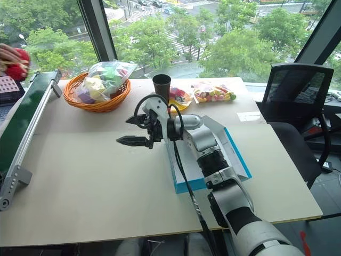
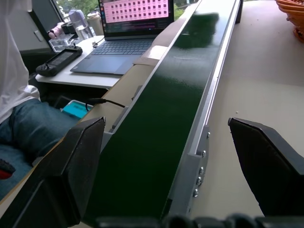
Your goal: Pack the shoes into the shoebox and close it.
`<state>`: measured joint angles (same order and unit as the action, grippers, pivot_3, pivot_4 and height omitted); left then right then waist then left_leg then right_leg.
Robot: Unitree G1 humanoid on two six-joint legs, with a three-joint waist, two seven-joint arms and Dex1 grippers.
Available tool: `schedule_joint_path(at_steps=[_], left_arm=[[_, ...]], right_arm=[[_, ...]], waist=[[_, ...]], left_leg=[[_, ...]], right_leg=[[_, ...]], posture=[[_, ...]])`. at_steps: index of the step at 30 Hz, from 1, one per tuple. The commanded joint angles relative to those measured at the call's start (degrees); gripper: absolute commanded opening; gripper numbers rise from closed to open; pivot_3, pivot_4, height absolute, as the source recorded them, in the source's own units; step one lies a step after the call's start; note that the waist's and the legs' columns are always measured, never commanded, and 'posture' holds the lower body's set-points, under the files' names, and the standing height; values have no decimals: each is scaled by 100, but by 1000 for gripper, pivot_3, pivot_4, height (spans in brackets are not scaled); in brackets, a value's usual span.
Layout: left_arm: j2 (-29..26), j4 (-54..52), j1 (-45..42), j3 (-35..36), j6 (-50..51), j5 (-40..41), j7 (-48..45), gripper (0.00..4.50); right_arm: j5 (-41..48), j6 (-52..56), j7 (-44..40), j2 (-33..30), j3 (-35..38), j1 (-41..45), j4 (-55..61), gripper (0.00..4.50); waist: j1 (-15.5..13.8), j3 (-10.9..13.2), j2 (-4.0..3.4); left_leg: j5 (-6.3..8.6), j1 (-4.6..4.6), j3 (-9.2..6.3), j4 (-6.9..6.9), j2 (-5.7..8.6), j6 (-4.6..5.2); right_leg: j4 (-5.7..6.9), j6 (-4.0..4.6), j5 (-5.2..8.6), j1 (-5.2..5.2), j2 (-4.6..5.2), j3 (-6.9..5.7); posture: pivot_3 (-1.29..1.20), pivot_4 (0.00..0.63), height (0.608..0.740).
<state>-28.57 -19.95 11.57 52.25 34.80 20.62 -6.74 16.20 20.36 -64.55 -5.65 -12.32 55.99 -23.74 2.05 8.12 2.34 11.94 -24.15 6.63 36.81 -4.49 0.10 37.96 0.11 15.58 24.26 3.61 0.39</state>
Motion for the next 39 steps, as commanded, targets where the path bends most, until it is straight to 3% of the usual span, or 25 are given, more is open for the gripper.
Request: schedule_joint_path(at_steps=[1,16,31,39], left_arm=[[-266,297,-28,178,-365,-4,-215,4456],[-828,1482,-741,-6,-993,-31,-484,4456],[-1791,3959,-695,517,-1884,450,-1972,4456],[-2156,4803,-867,207,-2306,397,-2446,4456]], right_arm=[[126,79,184,77,145,32,226,4500],[260,166,700,154,441,228,102,4500],[376,497,727,117,360,66,548,4500],[362,535,737,111,355,68,571,4500]], waist=[[11,-1,1],[52,-1,1],[59,-1,3],[57,-1,2]], left_leg=[[0,1,0,0,0,-4],[-2,-1,3,-2,-6,-7],[2,-1,10,-3,-18,-17],[3,-2,7,-5,-11,-18]], right_leg=[[1,2,-1,0,2,-1],[2,11,-3,7,0,-8],[1,18,-3,15,-4,-13],[3,23,-1,16,60,-63]], posture=[[0,150,737],[0,150,737],[0,150,737],[0,150,737]])
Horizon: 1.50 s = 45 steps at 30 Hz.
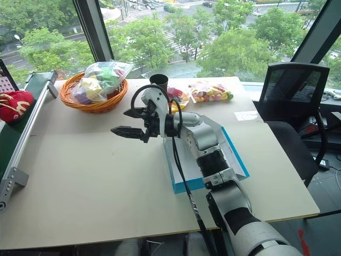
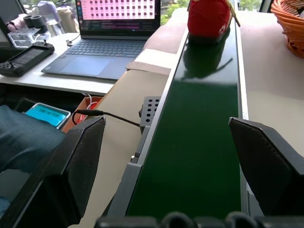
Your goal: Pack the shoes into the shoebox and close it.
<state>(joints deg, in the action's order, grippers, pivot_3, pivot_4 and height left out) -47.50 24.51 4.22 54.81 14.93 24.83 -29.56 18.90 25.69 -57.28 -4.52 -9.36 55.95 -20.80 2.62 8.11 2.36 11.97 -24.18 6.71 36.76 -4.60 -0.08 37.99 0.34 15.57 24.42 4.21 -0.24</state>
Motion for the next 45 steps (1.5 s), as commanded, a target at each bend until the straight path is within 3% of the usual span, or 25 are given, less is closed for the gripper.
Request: schedule_joint_path(at_steps=[1,8,14,29,32,34,36,39,45], left_arm=[[-332,571,-182,-106,-407,-57,-232,4456],[-952,2210,-811,-561,-971,-198,-698,4456],[-1246,2956,-1514,-1034,-1269,-308,-966,4456],[-1208,4102,-2150,-1588,-1718,-425,-907,4456],[-1192,4136,-2208,-1617,-1744,-401,-920,3764],[-1157,4106,-2271,-1691,-1757,-426,-957,3030],[-1120,3874,-2360,-1925,-1850,-604,-909,2556],[-1025,2974,-2780,-2014,-1520,-399,-775,2285],[-400,-1409,-3345,-2596,445,439,12,2285]], right_arm=[[87,-7,23,10,56,77,274,4500],[139,21,49,15,90,68,350,4500],[196,176,-34,-89,42,-63,597,4500],[163,307,180,-261,146,-95,819,4500],[172,303,196,-283,147,-82,813,4500],[141,281,220,-313,127,-66,820,4500],[190,359,249,-342,169,17,908,4500],[368,531,305,-345,329,162,976,4500],[1714,1750,882,-76,1479,526,854,4500]], waist=[[-1,0,0],[0,0,1],[-15,0,2],[-9,-4,9],[-15,-4,8],[-25,-4,8],[-65,-2,5],[-182,-1,5],[-276,-1,78]], left_leg=[[0,1,0,0,0,0],[-4,-3,3,0,1,7],[-21,-7,2,0,4,35],[-24,-9,12,3,0,42],[-25,-10,12,5,0,42],[-25,-10,12,5,-1,42],[-27,-11,13,5,-1,39],[-32,-14,15,6,-1,30],[-41,-68,-24,36,-9,24]], right_leg=[[0,6,-3,0,16,-39],[0,9,-5,7,13,-74],[1,9,-5,8,14,-110],[5,10,-5,14,20,-145],[6,12,-6,13,21,-159],[7,13,-7,14,22,-163],[8,14,-8,10,23,-180],[8,21,-10,4,22,-198],[11,32,-29,-4,11,-235]], posture=[[0,150,737],[0,150,737],[0,150,737],[0,150,737],[0,150,737],[0,150,737],[0,150,737],[0,150,737],[0,150,737]])
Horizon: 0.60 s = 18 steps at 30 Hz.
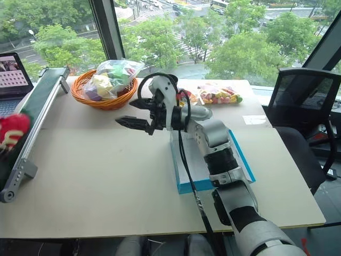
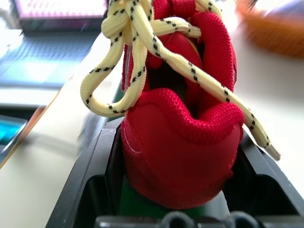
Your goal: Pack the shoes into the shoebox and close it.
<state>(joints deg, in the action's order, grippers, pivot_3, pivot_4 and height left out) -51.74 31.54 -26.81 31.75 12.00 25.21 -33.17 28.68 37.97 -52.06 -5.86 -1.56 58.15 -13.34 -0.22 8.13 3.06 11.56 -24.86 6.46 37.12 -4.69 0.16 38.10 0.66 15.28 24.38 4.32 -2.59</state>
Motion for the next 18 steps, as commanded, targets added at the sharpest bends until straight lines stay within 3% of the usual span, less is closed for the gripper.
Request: schedule_joint_path(at_steps=[1,4,7,12,18], left_arm=[[109,-2723,-230,-461,1040,452,527,2285],[704,-4430,-354,-1096,1908,906,1144,2285],[1315,-5239,-492,-1636,2396,1060,1547,2285],[2297,-5431,-725,-1910,2663,1297,2006,2285],[2414,-5319,-1002,-1929,2663,1234,1905,2285]], right_arm=[[940,700,577,106,926,412,50,4500],[1582,1199,1384,273,1635,762,-203,4500],[2185,1468,2082,478,2240,1010,-409,4500],[3201,1879,3288,664,3086,1328,-682,4500],[3232,2018,3848,351,3117,1197,-819,4500]], waist=[[28,-7,13],[62,8,-20],[106,18,-35],[166,33,-57],[143,34,-59]], left_leg=[[0,-5,3,4,1,1],[-2,0,2,11,13,-2],[0,8,12,9,23,1],[-14,12,20,-9,10,-6],[-14,21,21,-10,19,11]], right_leg=[[-8,-6,-9,0,2,2],[-17,-21,-15,-2,18,27],[-24,-32,-14,-7,10,37],[-9,-27,-14,5,-12,37],[-16,-25,-14,-2,-7,37]], posture=[[0,150,737],[0,150,737],[0,150,737],[0,150,737],[0,150,737]])
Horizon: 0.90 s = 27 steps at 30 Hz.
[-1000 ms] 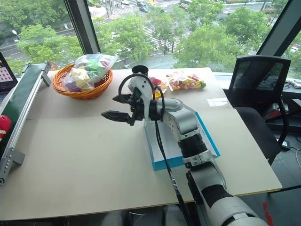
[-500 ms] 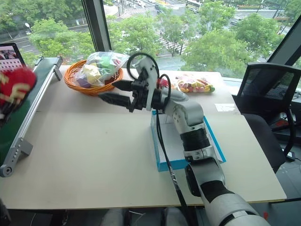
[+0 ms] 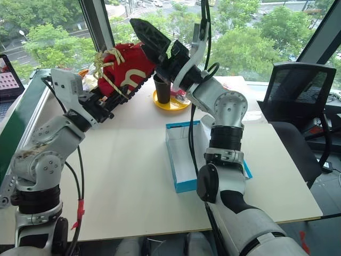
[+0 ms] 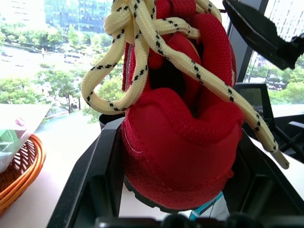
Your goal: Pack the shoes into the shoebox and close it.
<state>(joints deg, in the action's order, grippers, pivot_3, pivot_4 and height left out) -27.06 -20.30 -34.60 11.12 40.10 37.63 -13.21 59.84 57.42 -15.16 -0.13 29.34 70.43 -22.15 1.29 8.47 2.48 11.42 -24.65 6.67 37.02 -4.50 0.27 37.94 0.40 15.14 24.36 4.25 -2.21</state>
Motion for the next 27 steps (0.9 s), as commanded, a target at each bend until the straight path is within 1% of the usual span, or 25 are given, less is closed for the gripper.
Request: schedule_joint_path(at_steps=[1,4,7,9,11,15,18,23,26,27], left_arm=[[-125,-79,-241,184,-178,-50,-126,2285],[-360,45,-240,325,-250,-177,-253,2285],[-491,72,-214,409,-260,-189,-363,2285],[-477,47,-236,426,-244,-155,-363,2285],[-344,13,-328,335,-226,-150,-283,2285],[280,-130,-550,-43,-143,-66,-60,2285],[576,-250,-589,-410,-104,-169,-43,2285],[976,-278,-660,-611,-74,-207,75,2285],[1023,-281,-607,-561,-68,-266,41,2279],[1018,-272,-594,-543,-67,-283,22,2279]], right_arm=[[83,89,159,-389,56,-81,29,4500],[-52,82,77,-865,70,-191,-103,4500],[-154,9,-19,-1169,-5,-278,-218,4500],[-246,-54,-60,-1273,-68,-320,-291,4500],[-317,-59,-119,-1225,-193,-343,-265,4500],[-263,36,-148,-840,-456,-444,11,4500],[-208,15,-78,-627,-505,-471,136,4500],[-158,-12,-32,-545,-462,-449,264,4500],[-145,-23,-24,-557,-434,-481,343,3786],[-133,-22,-25,-565,-432,-492,373,3398]], waist=[[-27,0,-1],[-68,1,-1],[-70,1,-1],[-63,1,-2],[-56,1,-2],[-44,1,-2],[-57,1,-2],[-83,2,-3],[-77,2,-3],[-73,2,-3]], left_leg=[[0,-2,0,0,1,1],[1,-9,0,1,3,3],[0,-17,0,1,9,2],[0,-19,0,1,9,2],[0,-19,0,1,9,2],[0,-17,-2,2,7,5],[-5,-17,-3,1,8,-3],[-9,-24,-4,4,10,-9],[-8,-24,-5,5,10,-7],[-8,-24,-5,5,10,-7]], right_leg=[[1,0,0,0,2,0],[-3,0,0,-3,3,-5],[-14,-1,0,-2,10,-7],[-18,-1,0,-2,10,-6],[-18,-1,0,-2,9,-6],[-25,-1,0,-2,7,-5],[-14,-1,0,-3,7,-4],[-15,-2,0,-2,10,-9],[-16,-2,0,-2,9,-8],[-15,-2,0,-2,8,-8]], posture=[[0,150,737],[0,150,737],[0,150,737],[0,150,737],[0,150,737],[0,150,737],[0,150,737],[0,150,737],[0,150,737],[0,150,737]])
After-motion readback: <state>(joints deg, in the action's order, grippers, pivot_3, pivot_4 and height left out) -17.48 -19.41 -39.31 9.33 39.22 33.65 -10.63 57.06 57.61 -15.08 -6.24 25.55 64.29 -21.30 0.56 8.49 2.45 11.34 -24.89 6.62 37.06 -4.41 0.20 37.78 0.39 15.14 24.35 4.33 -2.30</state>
